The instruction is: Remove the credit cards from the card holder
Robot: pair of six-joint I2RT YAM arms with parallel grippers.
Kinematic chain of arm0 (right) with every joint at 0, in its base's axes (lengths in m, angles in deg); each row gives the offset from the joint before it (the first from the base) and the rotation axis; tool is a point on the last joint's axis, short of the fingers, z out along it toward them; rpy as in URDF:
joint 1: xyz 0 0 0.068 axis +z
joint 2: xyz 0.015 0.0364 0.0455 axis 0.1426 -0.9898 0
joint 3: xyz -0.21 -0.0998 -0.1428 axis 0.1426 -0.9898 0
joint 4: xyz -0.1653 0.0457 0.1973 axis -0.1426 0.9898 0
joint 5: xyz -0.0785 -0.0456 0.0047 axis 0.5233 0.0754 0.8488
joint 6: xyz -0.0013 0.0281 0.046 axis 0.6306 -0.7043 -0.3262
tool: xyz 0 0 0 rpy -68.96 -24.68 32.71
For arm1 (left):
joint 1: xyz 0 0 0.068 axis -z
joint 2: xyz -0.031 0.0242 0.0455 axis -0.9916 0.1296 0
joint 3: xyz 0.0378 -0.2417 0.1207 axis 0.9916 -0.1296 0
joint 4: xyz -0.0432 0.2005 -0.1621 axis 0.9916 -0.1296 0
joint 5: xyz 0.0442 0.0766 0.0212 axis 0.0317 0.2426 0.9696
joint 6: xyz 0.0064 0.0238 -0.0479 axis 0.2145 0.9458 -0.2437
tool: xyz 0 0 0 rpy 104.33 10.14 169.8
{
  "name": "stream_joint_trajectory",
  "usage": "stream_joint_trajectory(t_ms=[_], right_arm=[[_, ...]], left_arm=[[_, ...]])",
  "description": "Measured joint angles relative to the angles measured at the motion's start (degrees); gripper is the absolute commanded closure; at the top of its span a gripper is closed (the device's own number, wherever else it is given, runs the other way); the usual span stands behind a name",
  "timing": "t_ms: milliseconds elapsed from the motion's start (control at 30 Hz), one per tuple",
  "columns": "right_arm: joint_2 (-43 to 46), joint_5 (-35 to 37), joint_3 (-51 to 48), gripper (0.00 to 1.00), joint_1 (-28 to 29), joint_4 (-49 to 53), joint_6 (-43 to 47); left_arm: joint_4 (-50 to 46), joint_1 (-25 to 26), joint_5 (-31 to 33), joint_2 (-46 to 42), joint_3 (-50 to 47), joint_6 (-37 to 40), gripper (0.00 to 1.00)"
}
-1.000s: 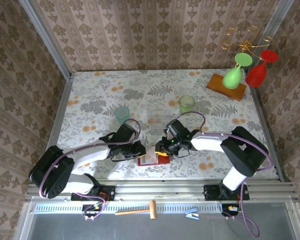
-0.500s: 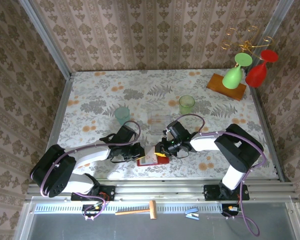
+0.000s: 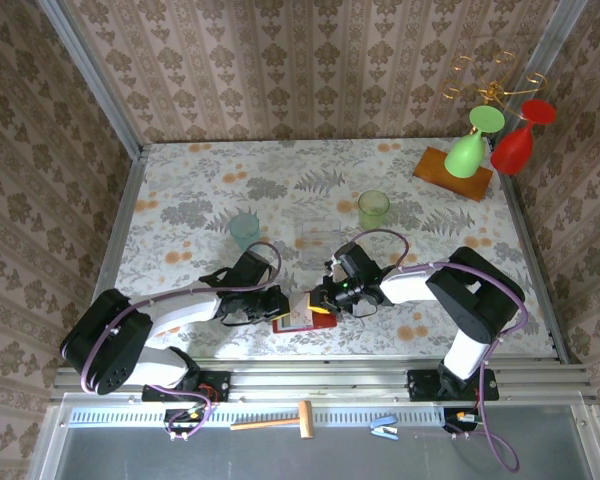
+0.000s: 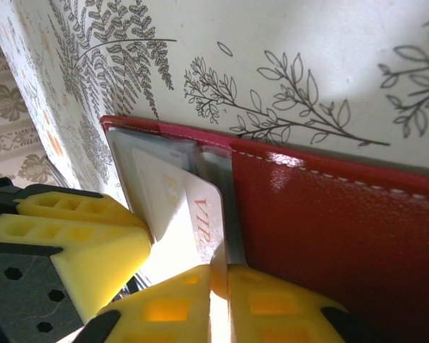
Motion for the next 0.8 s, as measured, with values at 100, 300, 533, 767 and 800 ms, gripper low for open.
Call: stream_joint_trajectory(t_ms=[100,300,533,767,800], right_arm=[[0.1,0.0,-0.4,0.9,-0.1,-0.5,0.0],[1.4,0.0,-1.8,0.91,-1.0,-1.0,0.0],[2.9,0.0,-2.5,0.91,-1.9,-0.7,0.3],[6.4,0.1,-2.5,0.92,-2.7,2.3,1.6],[6.9,0.1,-2.5,0.92,-2.8,2.9,1.9]], left_arm=[[0.0,-0.1,0.0,0.0,0.0,0.0,0.87],[-0.3,-0.7,0.0,-0.9,-0.6,0.0,0.87],[-0.6,-1.2,0.2,-2.4,-1.5,0.0,0.86],[-0.5,-1.6,0.2,-2.4,-1.5,0.0,0.85],[-0.5,-1.6,0.2,-2.5,-1.5,0.0,0.85]])
